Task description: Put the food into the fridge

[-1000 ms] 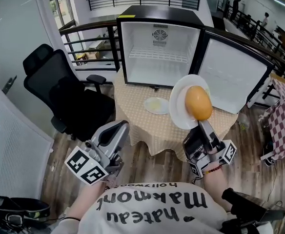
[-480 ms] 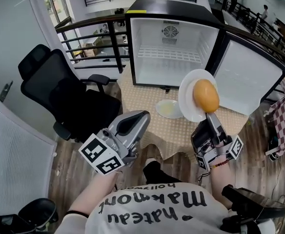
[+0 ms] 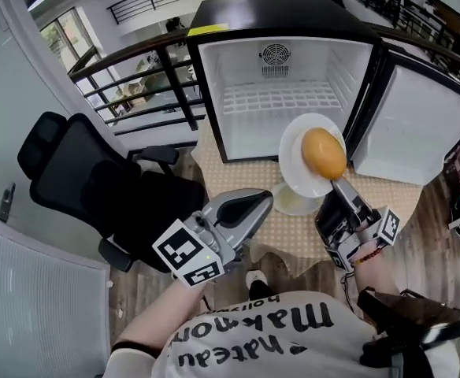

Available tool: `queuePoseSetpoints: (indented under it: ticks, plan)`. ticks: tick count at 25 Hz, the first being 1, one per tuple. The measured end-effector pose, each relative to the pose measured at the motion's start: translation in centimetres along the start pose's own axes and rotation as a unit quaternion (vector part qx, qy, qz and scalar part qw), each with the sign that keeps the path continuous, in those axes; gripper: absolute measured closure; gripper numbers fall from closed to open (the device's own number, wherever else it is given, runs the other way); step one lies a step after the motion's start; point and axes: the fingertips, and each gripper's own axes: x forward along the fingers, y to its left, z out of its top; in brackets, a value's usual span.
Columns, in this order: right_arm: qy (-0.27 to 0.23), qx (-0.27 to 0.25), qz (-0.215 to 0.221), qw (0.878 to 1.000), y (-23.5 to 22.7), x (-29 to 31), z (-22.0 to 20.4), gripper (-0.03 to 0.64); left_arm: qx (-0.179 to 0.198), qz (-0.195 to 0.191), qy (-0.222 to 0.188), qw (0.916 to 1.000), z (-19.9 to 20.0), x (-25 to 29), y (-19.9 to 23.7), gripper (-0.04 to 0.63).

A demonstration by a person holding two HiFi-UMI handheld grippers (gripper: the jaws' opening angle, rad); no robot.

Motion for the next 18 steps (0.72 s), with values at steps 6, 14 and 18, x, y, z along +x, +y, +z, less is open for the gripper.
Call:
queuePoseSetpoints:
  ticks: [6,14,18]
  plan:
    - [-0.021,-0.013,-0.020,0.999,-3.5,3.7,1.6,0.588,-0.014,-0.014,-0.009,0.9998,0.4,1.7,6.1,0.590]
    - [-0.068,-0.018,-0.052,0.996,-7.2,6.3,4.1,0.588,-0.054,-0.014,-0.016,0.9983,-1.0,2.8,12.0,0.591]
    - [-0.090,-0.029,-0.063,0.994,-7.9,6.5,4.9,0.588,-0.080,-0.017,-0.002,0.9967,-2.2,3.8,13.6,0.591]
